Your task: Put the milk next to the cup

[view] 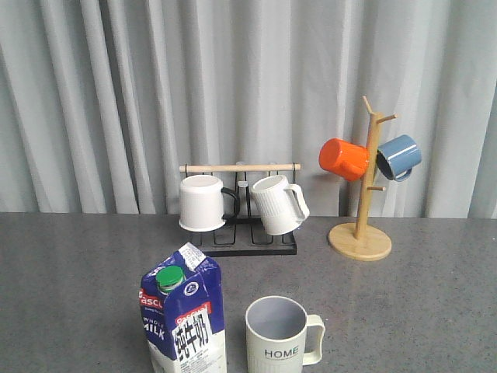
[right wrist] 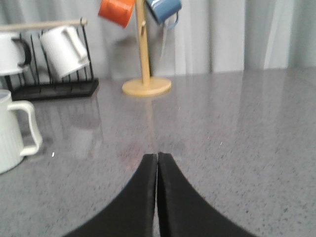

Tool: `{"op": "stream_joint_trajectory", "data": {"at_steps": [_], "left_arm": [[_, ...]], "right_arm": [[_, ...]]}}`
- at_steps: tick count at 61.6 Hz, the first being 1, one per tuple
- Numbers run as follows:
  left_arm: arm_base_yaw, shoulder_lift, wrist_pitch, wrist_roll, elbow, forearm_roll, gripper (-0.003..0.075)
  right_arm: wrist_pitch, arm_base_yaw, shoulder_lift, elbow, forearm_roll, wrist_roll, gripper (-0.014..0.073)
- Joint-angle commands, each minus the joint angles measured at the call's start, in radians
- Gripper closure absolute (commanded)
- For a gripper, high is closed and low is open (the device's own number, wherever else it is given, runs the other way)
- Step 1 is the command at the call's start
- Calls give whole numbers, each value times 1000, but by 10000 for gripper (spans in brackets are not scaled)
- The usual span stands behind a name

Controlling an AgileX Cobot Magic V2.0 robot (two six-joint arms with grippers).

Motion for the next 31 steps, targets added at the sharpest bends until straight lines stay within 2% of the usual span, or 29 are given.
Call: {"op": "stream_joint_trajectory", "data": {"at_steps": [1,31], "left_arm": [[2,-3,-79,-9,20,-1,727],[2,-3,-77,-9,20,-1,727]], "right_arm": [[-79,-19,-26,10,1,15,599],[-76,-16,-24,9,3,15,599]]}}
